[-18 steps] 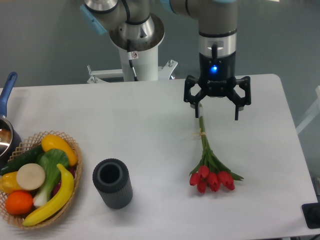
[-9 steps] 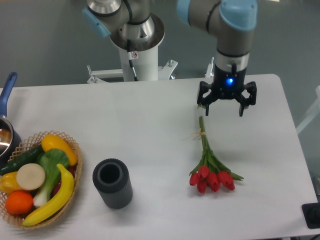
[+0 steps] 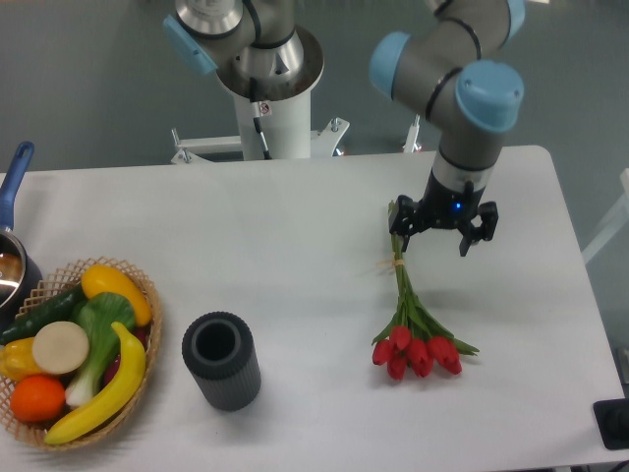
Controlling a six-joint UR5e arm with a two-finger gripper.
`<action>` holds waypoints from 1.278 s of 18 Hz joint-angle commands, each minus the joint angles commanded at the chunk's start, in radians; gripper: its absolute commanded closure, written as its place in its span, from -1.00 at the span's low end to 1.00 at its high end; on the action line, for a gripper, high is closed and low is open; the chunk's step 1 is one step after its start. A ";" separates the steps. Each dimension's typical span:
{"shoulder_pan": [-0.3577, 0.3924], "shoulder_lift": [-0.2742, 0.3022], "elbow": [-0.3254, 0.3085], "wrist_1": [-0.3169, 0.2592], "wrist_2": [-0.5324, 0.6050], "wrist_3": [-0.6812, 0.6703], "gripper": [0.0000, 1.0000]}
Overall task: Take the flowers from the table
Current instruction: 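Lower the gripper onto the tulip stems and close around them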
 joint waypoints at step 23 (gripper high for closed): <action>-0.057 -0.135 0.051 0.003 -0.020 0.072 -0.90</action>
